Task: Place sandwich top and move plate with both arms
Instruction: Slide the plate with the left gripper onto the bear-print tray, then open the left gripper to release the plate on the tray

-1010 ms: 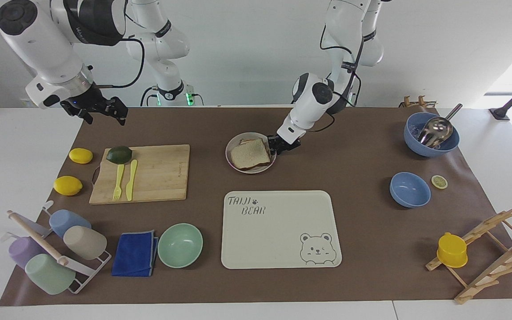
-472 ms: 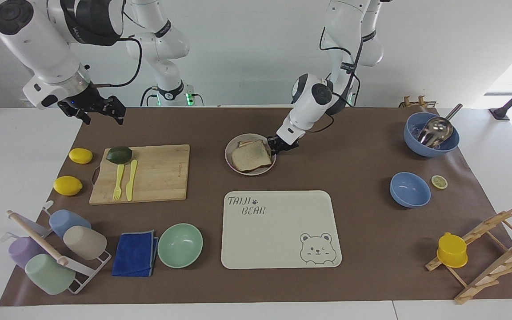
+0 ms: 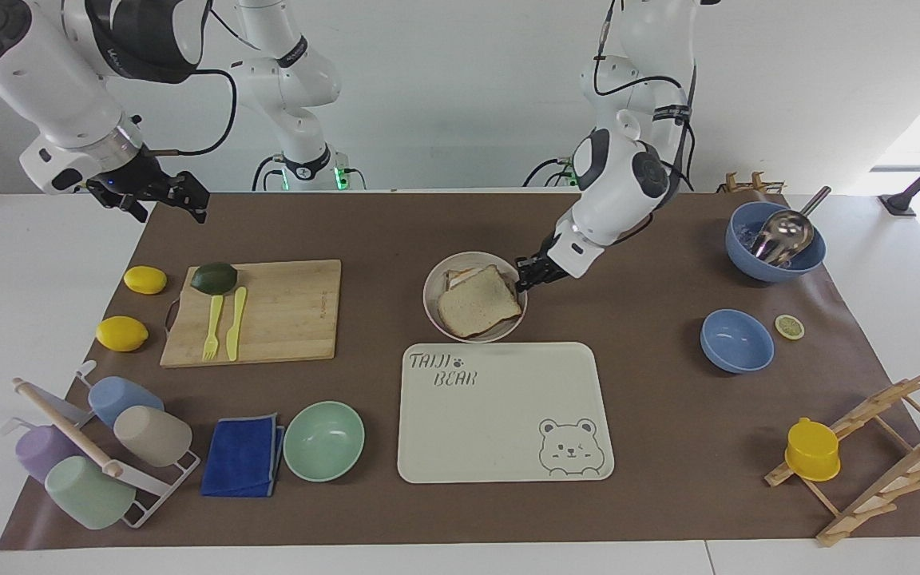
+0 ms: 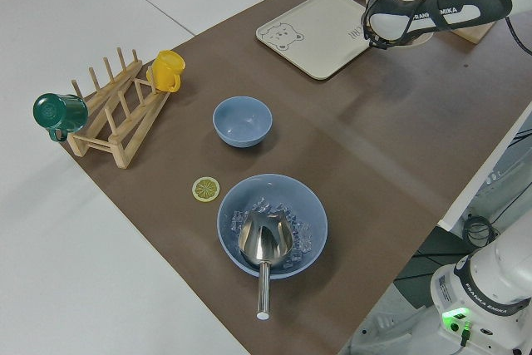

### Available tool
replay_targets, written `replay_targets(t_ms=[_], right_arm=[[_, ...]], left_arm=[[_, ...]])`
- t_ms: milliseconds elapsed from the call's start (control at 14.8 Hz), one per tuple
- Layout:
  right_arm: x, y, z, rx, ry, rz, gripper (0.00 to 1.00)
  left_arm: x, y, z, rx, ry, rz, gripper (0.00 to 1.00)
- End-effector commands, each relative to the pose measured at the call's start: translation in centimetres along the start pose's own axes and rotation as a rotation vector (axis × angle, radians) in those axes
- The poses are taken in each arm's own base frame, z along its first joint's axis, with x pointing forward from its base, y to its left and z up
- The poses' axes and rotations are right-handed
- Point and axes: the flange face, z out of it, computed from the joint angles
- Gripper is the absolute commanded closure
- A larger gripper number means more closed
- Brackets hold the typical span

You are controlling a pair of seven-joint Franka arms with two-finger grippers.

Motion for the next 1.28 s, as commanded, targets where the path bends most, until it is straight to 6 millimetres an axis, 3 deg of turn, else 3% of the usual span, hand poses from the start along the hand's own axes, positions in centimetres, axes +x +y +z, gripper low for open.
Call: replay_targets(t_ms=[0,135,337,404,1010,1078,1145,1212], right_arm=[[-0.1,-0.4,-0.3,0.009,-0.001,-0.032,0.0],[-0.5,-0.7,-0.4,0.01,-0.013,-0.038,0.0],[-0.6,-1.2,-0.6,0.009,-0.007,-0.046,0.0],[-0.7,-1.4,-0.8,0.009,-0.005,-0.047,0.0],[-1.4,-1.0,-1.5,0.012,0.016,-0.031,0.0],[-1.4,-1.3,-1.4,0.011,0.01,-0.04,0.0],[-1.4,-1.7,-1.5,0.01,0.012,-0.046,0.0],[-1.4,-1.8,-1.4,0.01,0.01,-0.049,0.0]], left_arm=[[5.8,0.2,-0.1,0.033,0.022,0.018,1.0],[11.1,-0.2,-0.2,0.026,0.016,-0.005,1.0],[15.3,-2.0,1.5,0.089,0.042,0.01,1.0],[15.8,-2.2,2.7,0.102,0.043,0.015,1.0],[15.9,-2.7,3.9,0.098,0.097,0.039,1.0],[15.8,-2.6,3.9,0.097,0.097,0.038,0.3],[15.7,-2.7,3.8,0.099,0.09,0.037,0.0],[15.8,-2.7,3.5,0.098,0.089,0.032,0.0]])
